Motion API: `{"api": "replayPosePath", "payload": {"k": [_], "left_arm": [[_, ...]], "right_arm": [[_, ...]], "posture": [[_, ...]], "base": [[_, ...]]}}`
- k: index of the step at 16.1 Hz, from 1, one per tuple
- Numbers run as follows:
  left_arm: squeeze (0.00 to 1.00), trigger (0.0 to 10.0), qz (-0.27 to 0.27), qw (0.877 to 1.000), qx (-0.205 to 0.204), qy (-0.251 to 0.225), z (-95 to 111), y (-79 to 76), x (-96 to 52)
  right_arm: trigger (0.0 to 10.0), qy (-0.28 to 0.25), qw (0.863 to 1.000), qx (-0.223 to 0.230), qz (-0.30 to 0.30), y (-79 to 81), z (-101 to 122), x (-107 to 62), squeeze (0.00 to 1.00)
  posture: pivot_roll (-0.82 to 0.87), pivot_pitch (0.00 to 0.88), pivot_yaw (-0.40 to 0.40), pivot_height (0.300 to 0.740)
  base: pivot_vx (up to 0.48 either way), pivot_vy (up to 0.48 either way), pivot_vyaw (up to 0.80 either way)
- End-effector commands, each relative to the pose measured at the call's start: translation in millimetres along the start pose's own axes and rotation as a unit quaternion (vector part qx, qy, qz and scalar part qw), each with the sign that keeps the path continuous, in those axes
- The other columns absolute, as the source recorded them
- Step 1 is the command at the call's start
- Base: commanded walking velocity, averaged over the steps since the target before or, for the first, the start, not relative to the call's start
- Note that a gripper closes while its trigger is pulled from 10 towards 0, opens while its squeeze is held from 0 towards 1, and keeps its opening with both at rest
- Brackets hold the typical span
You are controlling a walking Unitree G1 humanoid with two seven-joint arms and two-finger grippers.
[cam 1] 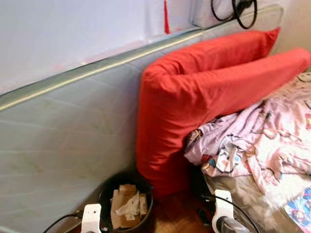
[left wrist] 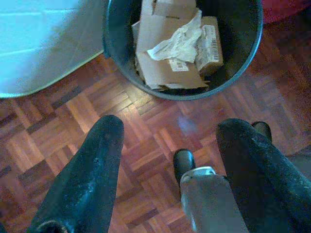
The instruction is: Clean up the room
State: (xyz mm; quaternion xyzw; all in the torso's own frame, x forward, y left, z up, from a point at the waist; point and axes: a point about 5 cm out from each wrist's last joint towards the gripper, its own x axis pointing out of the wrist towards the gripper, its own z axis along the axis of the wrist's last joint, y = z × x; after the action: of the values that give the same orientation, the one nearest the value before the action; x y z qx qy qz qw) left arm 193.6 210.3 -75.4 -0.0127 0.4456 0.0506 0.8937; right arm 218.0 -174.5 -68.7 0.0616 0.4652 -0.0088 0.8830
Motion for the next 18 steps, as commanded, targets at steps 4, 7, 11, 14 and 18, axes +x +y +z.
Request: {"api": "replayPosePath", "payload": {"k": [4,7,11,14,18], "left_arm": [[0.00,10.0,0.003,1.000,-0.006,0.004,-4.2,2.8,-1.0],[0.00,10.0,0.004,1.000,-0.008,0.005,-5.1,1.3,-1.0],[0.00,10.0,0.003,1.000,-0.010,0.004,-5.2,0.4,-0.9],[0.00,10.0,0.004,1.000,-0.005,0.004,-4.3,2.1,-0.9],[0.00,10.0,0.006,1.000,0.006,0.002,-2.0,3.7,-0.7]], "right_arm": [[10.0,-0.005,1.000,-0.017,0.001,2.7,2.3,0.4,0.00],[10.0,-0.003,1.000,-0.029,0.001,1.0,2.3,0.2,0.00],[10.0,-0.002,0.999,-0.034,0.001,0.2,2.3,0.1,0.00],[10.0,-0.009,1.000,-0.024,0.003,2.0,3.5,0.3,0.00],[10.0,-0.017,1.000,-0.007,-0.001,3.1,5.1,0.5,0.00]], "posture": [[-0.02,0.000,0.053,0.735],[-0.02,0.000,0.040,0.735],[-0.01,0.000,0.041,0.735],[-0.01,0.000,0.046,0.735],[0.00,0.000,0.051,0.735]], "base": [[0.000,0.000,-0.75],[0.000,0.000,-0.74],[0.000,0.000,-0.74],[0.000,0.000,-0.42],[0.000,-0.224,0.00]]}}
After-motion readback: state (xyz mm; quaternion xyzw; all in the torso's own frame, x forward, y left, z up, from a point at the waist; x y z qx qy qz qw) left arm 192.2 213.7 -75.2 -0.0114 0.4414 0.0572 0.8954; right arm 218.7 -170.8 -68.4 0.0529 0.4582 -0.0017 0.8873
